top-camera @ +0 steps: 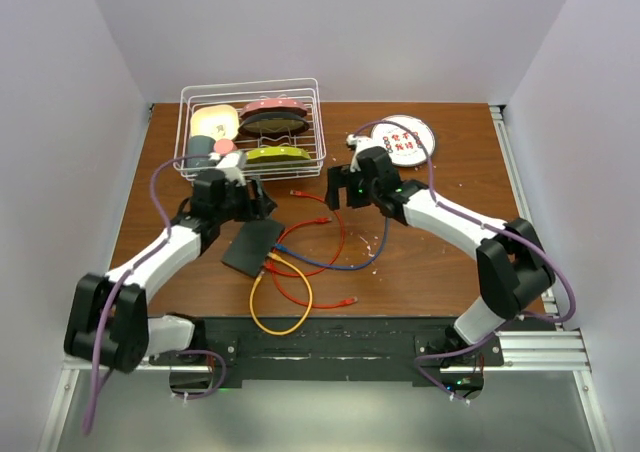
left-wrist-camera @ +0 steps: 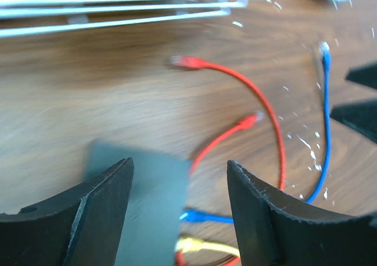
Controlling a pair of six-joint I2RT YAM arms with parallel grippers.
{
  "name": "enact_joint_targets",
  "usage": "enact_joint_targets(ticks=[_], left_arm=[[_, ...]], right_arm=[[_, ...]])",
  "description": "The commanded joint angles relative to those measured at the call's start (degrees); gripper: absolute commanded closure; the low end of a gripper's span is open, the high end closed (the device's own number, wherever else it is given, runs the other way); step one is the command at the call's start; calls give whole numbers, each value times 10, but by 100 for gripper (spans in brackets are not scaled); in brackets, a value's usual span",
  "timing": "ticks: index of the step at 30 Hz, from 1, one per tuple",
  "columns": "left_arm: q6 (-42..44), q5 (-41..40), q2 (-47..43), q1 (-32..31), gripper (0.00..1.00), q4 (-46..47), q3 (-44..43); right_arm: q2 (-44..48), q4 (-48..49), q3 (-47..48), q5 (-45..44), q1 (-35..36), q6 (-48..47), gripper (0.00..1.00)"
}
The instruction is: Insert the plug into the switch port
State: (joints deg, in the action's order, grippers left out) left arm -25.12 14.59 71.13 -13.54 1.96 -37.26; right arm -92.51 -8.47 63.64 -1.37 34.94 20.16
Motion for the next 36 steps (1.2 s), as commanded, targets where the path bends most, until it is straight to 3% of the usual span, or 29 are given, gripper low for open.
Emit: enact_joint_targets(ticks=[1,11,28,29,32,35,36], left_arm=[[58,-24,68,-79,32,29,-93],[178,45,257,-151,39,18,-194],[244,-54,317,-197,51,20,-165],[239,-58,325,-197,65,23,-163],[239,-50,343,-197,86,18,-173],[241,-52,354,-198,100,7,-192],[240,-59,351,-198,100,2,-198]], right_arm=[[59,26,-43,61,-50,44,1],[97,25,-91,131,-151,44,1],[63,57,-96,223,-189,52,1],[63,57,-96,225,-189,54,1],[65,58,-98,226,-189,55,2],[72,57,-98,225,-189,52,2],[77,53,-97,223,-192,52,2]])
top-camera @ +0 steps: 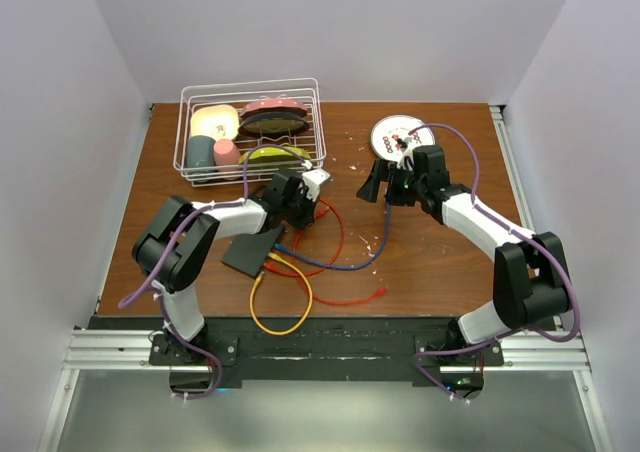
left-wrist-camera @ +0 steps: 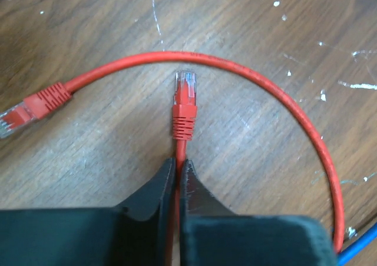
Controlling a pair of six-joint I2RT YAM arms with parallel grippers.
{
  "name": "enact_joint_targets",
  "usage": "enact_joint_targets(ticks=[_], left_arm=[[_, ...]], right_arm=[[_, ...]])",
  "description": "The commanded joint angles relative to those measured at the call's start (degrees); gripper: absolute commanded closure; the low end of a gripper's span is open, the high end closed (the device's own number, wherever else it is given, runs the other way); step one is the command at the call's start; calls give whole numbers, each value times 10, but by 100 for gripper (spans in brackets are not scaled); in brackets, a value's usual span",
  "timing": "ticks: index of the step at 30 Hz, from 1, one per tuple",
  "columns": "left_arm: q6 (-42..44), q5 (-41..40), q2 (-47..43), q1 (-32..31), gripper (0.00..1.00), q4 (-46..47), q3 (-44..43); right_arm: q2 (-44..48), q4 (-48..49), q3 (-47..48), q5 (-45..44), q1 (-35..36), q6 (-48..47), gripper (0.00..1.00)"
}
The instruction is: Insert the plug into the switch port
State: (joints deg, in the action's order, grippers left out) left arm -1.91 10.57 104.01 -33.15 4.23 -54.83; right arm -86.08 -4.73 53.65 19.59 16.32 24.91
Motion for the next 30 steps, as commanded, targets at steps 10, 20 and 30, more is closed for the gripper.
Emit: enact_joint_targets(ticks=[10,20,30], left_arm=[[5,-190,-125,-3,100,-94,-171],[116,-439,-290,-33,100,69,-189],[133,-412,-379,-46,100,138,-174]], right_arm=[[83,2,-2,-24,-11,-6,1],[106,4,-4,-22,-11,6,2],[117,3,-7,-31,-13,8,1]])
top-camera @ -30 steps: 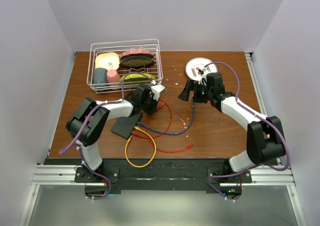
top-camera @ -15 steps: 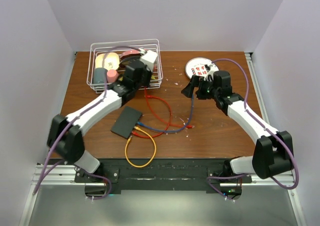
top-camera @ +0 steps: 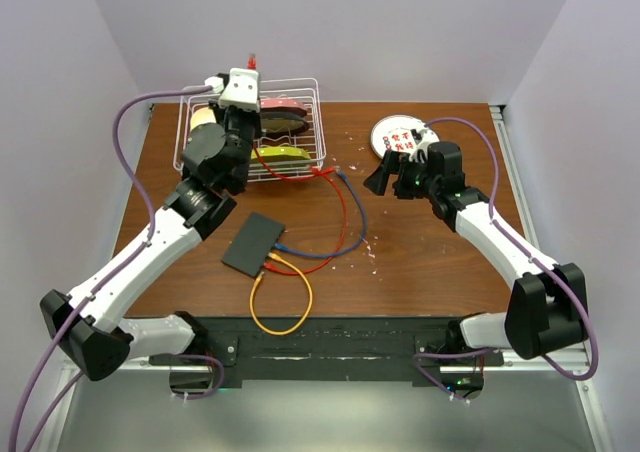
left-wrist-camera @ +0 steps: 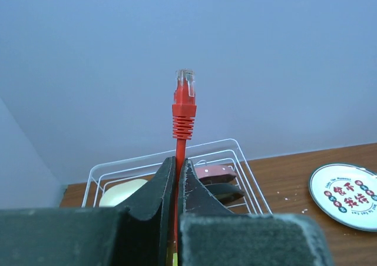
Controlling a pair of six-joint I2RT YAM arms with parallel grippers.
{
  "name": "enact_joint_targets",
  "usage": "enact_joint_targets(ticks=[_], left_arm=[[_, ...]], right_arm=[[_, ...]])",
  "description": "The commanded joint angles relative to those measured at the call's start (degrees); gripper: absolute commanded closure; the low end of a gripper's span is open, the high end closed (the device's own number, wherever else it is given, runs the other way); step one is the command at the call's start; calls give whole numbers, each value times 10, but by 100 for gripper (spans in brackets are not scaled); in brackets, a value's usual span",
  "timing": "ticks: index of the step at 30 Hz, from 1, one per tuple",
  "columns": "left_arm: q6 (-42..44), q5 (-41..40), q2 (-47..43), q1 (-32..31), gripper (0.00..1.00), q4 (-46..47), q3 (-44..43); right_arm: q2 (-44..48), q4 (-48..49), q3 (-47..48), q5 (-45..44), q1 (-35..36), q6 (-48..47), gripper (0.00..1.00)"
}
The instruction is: Insert the plug into the switch port
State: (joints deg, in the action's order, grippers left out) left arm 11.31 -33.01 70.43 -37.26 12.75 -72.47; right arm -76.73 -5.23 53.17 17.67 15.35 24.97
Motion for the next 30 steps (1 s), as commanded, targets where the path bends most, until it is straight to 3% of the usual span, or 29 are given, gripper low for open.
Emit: enact_joint_targets(ticks=[1,6,8,12,18,24,30], left_arm=[[-14,43,-51,-4,100,53,4],[-72,164,-58,-5,100,-5,-28],[-88,178,-43,-5,100,-41,-26],[-165,200,-39,-5,100,-23,76],[-368,263,-27,-6,100,87,218],[-548,167,26,-31,100,126,323],[-652,129,86,-72,100,155,369]], right_arm=[[25,8,-3,-16,-3,7,1],[56,4,6,-31,-3,1,2],[83,1,13,-32,-4,-3,2],[132,5,23,-12,-4,-5,1],[149,31,29,33,-3,-7,1],[109,42,19,80,-3,-5,2],[72,50,6,109,-2,-2,1]])
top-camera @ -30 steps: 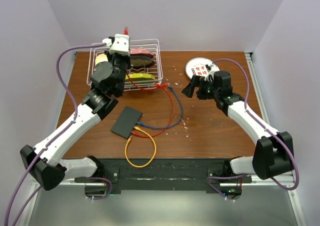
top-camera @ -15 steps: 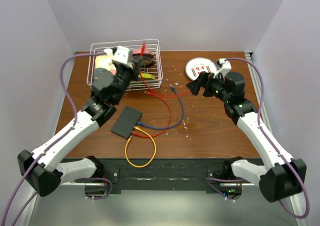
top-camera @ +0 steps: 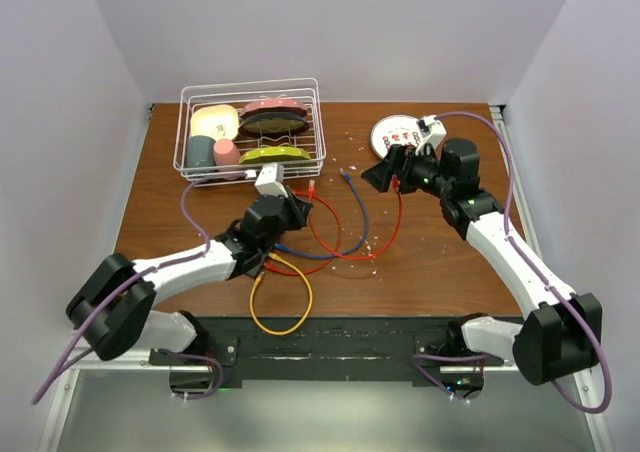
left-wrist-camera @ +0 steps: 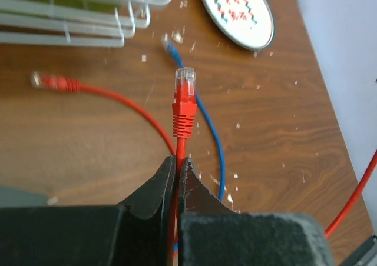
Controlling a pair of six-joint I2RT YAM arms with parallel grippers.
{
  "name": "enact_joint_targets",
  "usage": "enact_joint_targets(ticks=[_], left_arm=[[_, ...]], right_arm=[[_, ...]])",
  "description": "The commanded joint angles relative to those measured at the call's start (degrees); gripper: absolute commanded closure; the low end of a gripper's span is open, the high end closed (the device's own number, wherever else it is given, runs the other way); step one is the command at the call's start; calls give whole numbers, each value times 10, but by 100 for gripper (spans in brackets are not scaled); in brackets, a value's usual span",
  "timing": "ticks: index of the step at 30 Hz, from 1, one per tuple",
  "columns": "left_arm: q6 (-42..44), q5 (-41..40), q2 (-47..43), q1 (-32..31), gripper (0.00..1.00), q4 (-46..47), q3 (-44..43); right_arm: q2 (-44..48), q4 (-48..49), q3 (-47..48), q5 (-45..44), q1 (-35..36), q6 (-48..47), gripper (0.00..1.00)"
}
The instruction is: Insert the plug into the switch port
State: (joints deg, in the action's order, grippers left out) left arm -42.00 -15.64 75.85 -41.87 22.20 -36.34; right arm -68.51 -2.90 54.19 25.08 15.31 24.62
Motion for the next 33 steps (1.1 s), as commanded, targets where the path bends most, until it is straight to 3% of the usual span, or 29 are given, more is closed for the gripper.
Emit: enact_joint_targets(ticks=[1,2,6,9,11,15,21,26,33], left_arm=[[-129,-40,40,-29,100,64,9],[-136,-20,55,-30,100,74,15],[-133,6,78,-48,49,97,11],[-129,-21,70,-48,28,46,-2],[-115,-42,60,-48,19,21,-18],[-73,-73,40,-45,11,-46,-43],[-13,-125,2,-25,5,-146,-83],[30,-21,-24,75,6,-184,-87],[57,110,-53,190,6,-220,-67]], right_arm=[[-17,26,-8,36,-1,1,2],[-21,26,-9,32,-1,1,2],[-45,22,-8,15,11,-5,2],[-59,15,-6,-3,24,-11,2],[-65,-2,1,-23,28,-19,1],[-74,-11,14,-35,31,-28,2],[-128,-48,56,-109,106,-63,2],[-188,-62,85,-165,167,-75,3],[-297,-91,133,-178,200,-75,21]])
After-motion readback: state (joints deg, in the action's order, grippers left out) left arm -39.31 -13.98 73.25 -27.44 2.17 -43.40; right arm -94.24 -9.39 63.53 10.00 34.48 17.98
